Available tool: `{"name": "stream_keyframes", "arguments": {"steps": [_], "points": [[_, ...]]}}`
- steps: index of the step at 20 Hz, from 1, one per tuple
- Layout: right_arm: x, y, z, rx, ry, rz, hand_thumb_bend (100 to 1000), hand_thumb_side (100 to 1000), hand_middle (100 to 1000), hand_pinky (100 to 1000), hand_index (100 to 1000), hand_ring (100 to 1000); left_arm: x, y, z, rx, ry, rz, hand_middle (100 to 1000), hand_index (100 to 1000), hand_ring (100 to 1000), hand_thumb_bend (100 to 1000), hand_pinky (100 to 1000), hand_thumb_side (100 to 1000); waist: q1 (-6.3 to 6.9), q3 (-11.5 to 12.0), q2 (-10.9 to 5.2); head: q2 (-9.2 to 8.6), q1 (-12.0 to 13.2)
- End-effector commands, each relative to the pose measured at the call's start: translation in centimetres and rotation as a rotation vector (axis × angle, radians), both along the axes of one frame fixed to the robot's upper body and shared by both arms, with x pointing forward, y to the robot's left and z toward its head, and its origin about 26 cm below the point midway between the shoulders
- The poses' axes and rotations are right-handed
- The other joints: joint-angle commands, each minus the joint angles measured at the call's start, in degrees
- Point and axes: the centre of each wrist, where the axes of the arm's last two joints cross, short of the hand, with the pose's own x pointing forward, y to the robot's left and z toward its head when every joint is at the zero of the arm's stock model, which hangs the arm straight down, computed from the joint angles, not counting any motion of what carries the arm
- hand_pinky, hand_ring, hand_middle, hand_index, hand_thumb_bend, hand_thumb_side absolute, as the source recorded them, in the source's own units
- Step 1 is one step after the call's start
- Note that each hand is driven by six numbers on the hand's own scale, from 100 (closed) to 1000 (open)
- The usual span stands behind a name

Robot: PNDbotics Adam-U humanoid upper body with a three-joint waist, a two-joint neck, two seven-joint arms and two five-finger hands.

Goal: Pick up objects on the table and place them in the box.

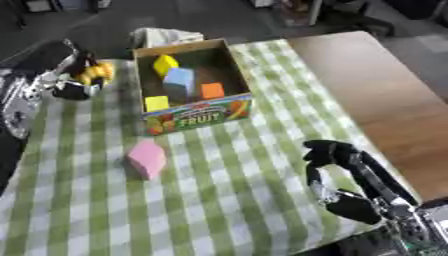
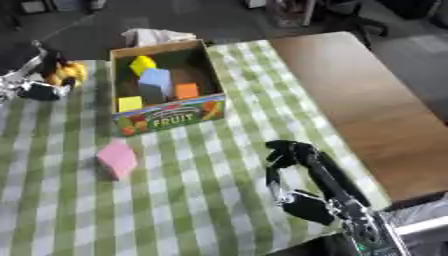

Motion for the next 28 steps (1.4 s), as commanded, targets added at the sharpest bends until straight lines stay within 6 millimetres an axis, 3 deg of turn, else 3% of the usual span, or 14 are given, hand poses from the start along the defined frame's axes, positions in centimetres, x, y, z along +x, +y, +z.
{"name": "stream_keyframes", "arguments": {"steps": [1,6,10,12,19,24,26,27,28], "points": [[0.1,-0.1,0.4,-0.004,-0.016,0.008,100,263,636,698,837,633,0.1,-2.5,2.6,0.01,-0.047,-0.108,364,543,407,100,514,159,0.01,-0.3,-0.8,0.25,0.4],[0.1,0.0,0.5,-0.002,-0.016,0.017,100,261,635,699,837,633,0.2,-6.8,1.8,0.065,-0.01,-0.251,404,585,444,100,538,164,-0.2,-1.2,-0.65,0.25,0.9],[0.1,0.1,0.6,0.001,-0.017,0.022,100,262,635,698,837,633,0.3,-8.6,0.5,0.102,0.024,-0.298,487,669,510,137,576,174,-0.2,-1.7,-0.6,0.25,1.2],[0.1,0.1,0.5,0.001,-0.015,0.021,100,264,635,698,836,633,0.3,-8.8,-0.1,0.13,0.041,-0.3,558,741,569,208,615,189,-0.15,-1.7,-0.6,0.25,1.2],[0.2,0.1,0.5,0.002,-0.015,0.019,100,263,635,699,836,633,0.4,-8.0,-2.0,0.208,0.091,-0.236,650,818,626,321,661,235,-0.07,-1.7,-0.63,0.25,0.7],[0.2,0.0,0.5,0.003,-0.016,0.014,100,263,635,699,836,633,0.4,-7.2,-1.7,0.218,0.111,-0.208,677,840,644,249,674,237,-0.13,-1.6,-0.66,0.25,0.4],[0.1,0.0,0.5,0.002,-0.015,0.011,100,263,635,699,836,633,0.1,-6.7,-0.6,0.184,0.093,-0.216,664,834,636,191,671,228,-0.11,-1.4,-0.69,0.25,0.2],[0.1,0.0,0.4,0.001,-0.015,0.009,100,266,635,699,836,633,-0.1,-6.6,0.0,0.165,0.087,-0.226,656,828,630,126,668,265,-0.1,-1.3,-0.7,0.25,0.2],[0.1,-0.1,0.4,0.0,-0.016,0.007,100,262,635,699,836,633,-0.4,-6.3,0.8,0.145,0.075,-0.245,653,826,630,156,669,225,-0.05,-1.2,-0.73,0.25,0.1]]}}
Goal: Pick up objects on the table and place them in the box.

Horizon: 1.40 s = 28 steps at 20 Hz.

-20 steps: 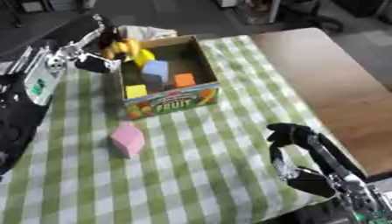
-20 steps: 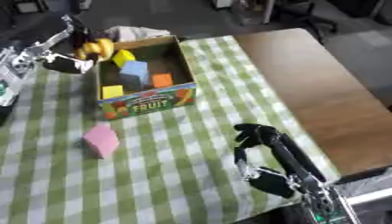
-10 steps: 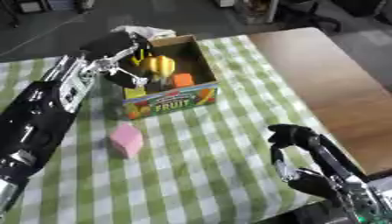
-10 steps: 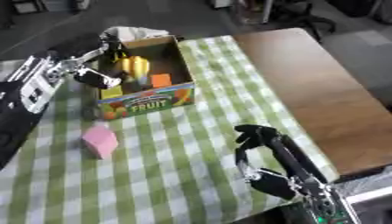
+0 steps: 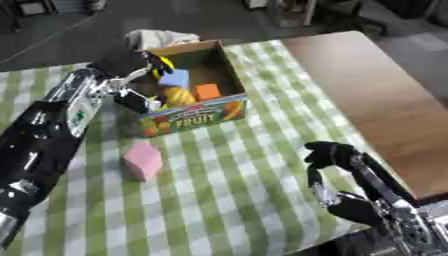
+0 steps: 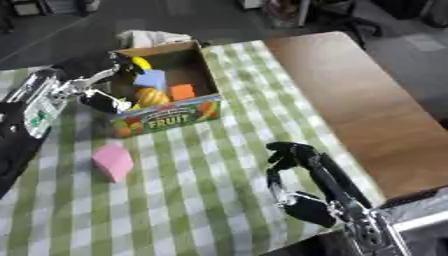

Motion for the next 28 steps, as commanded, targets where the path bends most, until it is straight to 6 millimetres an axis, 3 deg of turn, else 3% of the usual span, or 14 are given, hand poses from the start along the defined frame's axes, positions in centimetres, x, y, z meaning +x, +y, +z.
{"name": "stream_keyframes", "arguments": {"steps": [1,5,9,14,16,17,22,25,28], "points": [[0.2,-0.3,0.5,-0.001,-0.018,-0.008,100,261,635,699,836,633,-0.7,1.5,4.0,-0.051,-0.059,-0.038,652,825,633,135,673,226,0.06,0.2,-0.74,0.25,-0.5],[0.1,-0.5,0.4,-0.008,-0.018,-0.018,100,261,634,699,836,632,-2.9,2.8,7.1,-0.058,-0.058,-0.161,664,823,658,167,696,210,0.47,0.7,-0.87,0.25,-1.0],[0.2,-0.7,0.4,-0.016,-0.02,-0.022,100,259,634,699,837,632,-5.6,3.8,8.1,0.073,0.025,-0.268,708,837,701,285,727,243,0.95,1.1,-1.05,0.25,-1.5],[0.2,-0.7,0.4,-0.021,-0.022,-0.022,100,258,634,700,837,633,-7.5,3.5,5.9,0.297,0.193,-0.365,748,864,738,361,751,335,1.23,1.1,-1.14,0.25,-1.5],[0.2,-0.7,0.4,-0.021,-0.022,-0.022,100,258,634,700,837,633,-7.7,3.3,5.0,0.34,0.232,-0.386,750,866,739,362,752,340,1.22,1.0,-1.14,0.25,-1.5],[0.2,-0.7,0.4,-0.022,-0.022,-0.021,100,257,634,700,837,632,-7.8,3.1,4.2,0.37,0.261,-0.403,774,883,759,390,769,400,1.19,0.9,-1.12,0.25,-1.5],[0.2,-0.7,0.5,-0.021,-0.022,-0.019,100,258,634,700,837,632,-7.6,2.6,2.1,0.457,0.329,-0.445,792,899,775,431,785,421,1.16,0.8,-1.09,0.25,-1.6],[0.2,-0.7,0.5,-0.021,-0.022,-0.017,100,258,634,700,837,632,-7.5,2.5,1.3,0.493,0.35,-0.453,797,904,779,455,788,404,1.19,0.8,-1.04,0.25,-1.6],[0.2,-0.7,0.4,-0.02,-0.022,-0.018,100,259,634,700,837,632,-7.2,2.7,0.7,0.483,0.34,-0.438,797,909,777,485,786,285,1.17,0.8,-0.98,0.25,-1.7]]}}
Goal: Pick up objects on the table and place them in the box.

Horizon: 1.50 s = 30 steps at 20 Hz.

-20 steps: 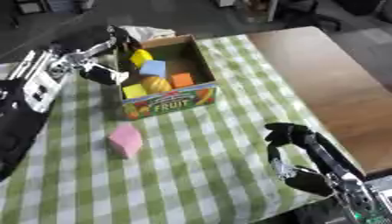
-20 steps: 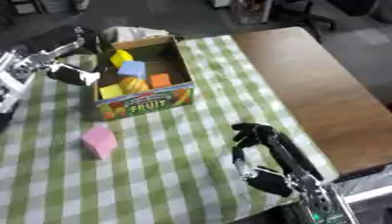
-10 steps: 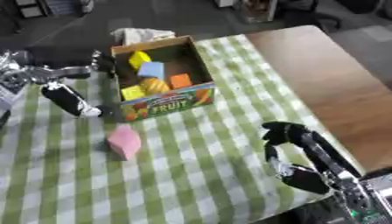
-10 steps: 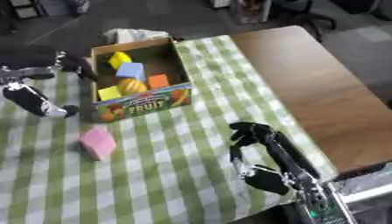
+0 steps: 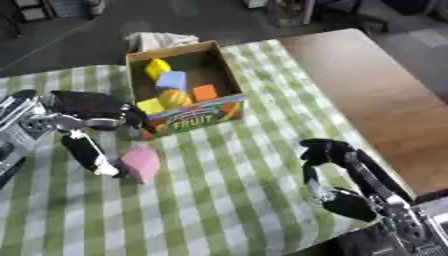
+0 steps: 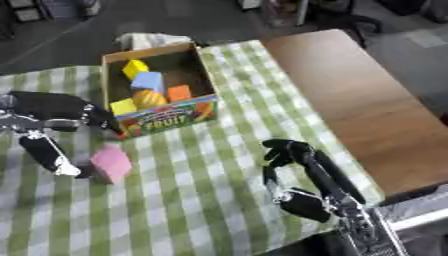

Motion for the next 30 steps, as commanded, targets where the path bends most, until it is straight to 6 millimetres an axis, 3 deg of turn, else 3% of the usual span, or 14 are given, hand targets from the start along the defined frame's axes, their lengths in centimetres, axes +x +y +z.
{"name": "stream_keyframes", "arguments": {"steps": [1,9,13,16,17,19,22,25,26,27,30], "points": [[0.1,-0.3,0.5,-0.016,-0.019,0.003,100,260,634,700,837,632,0.4,0.4,0.4,0.133,0.015,-0.112,798,910,778,489,788,275,-0.05,-0.1,-0.54,0.25,-0.2],[0.2,-0.2,0.6,-0.014,-0.021,0.007,100,257,633,700,837,632,1.0,-0.2,-1.3,0.155,-0.019,-0.137,783,898,768,486,784,275,-0.18,-0.2,-0.45,0.25,-0.2],[0.2,-0.2,0.6,-0.014,-0.021,0.008,100,256,633,700,837,632,1.2,-0.4,-2.0,0.177,-0.009,-0.138,717,832,712,448,755,269,-0.26,-0.2,-0.46,0.25,-0.2],[0.2,-0.2,0.6,-0.014,-0.021,0.007,100,256,633,700,837,632,1.2,-0.4,-1.8,0.17,-0.015,-0.133,598,734,607,354,714,268,-0.28,-0.1,-0.5,0.25,-0.2],[0.2,-0.2,0.6,-0.014,-0.021,0.007,100,254,633,700,837,632,1.2,-0.3,-1.5,0.164,-0.02,-0.128,582,719,592,374,709,256,-0.28,-0.1,-0.52,0.25,-0.3],[0.2,-0.2,0.6,-0.014,-0.021,0.007,100,254,633,700,837,632,1.1,-0.2,-0.5,0.149,-0.036,-0.118,530,673,545,353,690,251,-0.27,0.0,-0.57,0.25,-0.3],[0.2,-0.2,0.6,-0.014,-0.021,0.009,100,254,633,700,837,632,0.7,-0.3,0.4,0.137,-0.039,-0.109,530,673,545,353,690,251,-0.26,0.0,-0.58,0.25,-0.3],[0.1,-0.3,0.5,-0.015,-0.018,0.002,100,252,633,701,837,632,0.0,0.0,5.6,0.025,-0.173,-0.091,503,646,523,356,679,245,-0.27,0.3,-0.73,0.25,-0.6],[0.1,-0.3,0.5,-0.015,-0.017,0.002,100,244,632,701,837,632,-0.2,0.0,6.9,-0.004,-0.208,-0.078,512,645,522,100,676,419,-0.27,0.4,-0.76,0.25,-0.7],[0.1,-0.3,0.5,-0.015,-0.015,0.003,100,252,633,701,837,632,-0.3,-0.1,8.2,-0.041,-0.252,-0.056,500,644,521,380,673,237,-0.31,0.5,-0.82,0.25,-0.7],[0.1,-0.3,0.4,-0.015,-0.013,0.002,100,251,633,701,837,632,0.8,-0.3,9.9,-0.133,-0.352,0.023,504,649,526,402,668,227,-0.48,0.5,-0.94,0.25,-0.6]]}}
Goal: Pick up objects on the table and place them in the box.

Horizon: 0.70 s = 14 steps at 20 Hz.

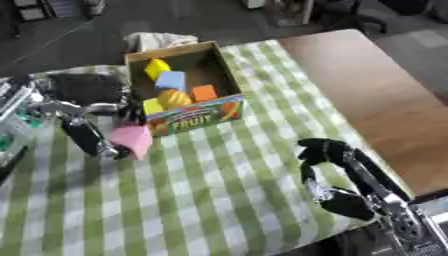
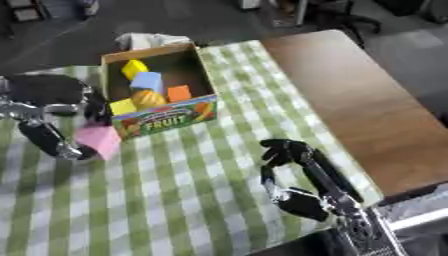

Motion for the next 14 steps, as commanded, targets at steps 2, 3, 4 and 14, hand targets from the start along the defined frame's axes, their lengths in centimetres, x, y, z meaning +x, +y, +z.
{"name": "stream_keyframes", "arguments": {"steps": [2,3,4,14], "points": [[0.0,-0.3,0.4,-0.013,-0.012,0.002,100,252,633,701,837,632,1.7,0.3,2.1,-0.084,-0.123,0.085,510,657,532,406,666,224,-0.38,-0.1,-0.85,0.25,0.0],[0.0,-0.3,0.4,-0.012,-0.011,0.004,100,252,633,701,837,632,2.5,0.0,1.7,-0.095,-0.136,0.105,515,661,537,414,668,226,-0.46,-0.2,-0.86,0.25,0.1],[0.0,-0.2,0.4,-0.011,-0.01,0.005,100,252,633,701,837,632,3.1,-0.2,1.2,-0.1,-0.147,0.12,518,665,540,403,666,221,-0.52,-0.3,-0.87,0.25,0.1],[0.0,0.1,0.4,-0.001,-0.006,0.02,100,251,633,700,837,632,7.2,-2.1,-4.4,-0.169,-0.207,0.252,615,759,622,376,689,230,-1.29,-1.1,-0.56,0.25,1.1]]}}
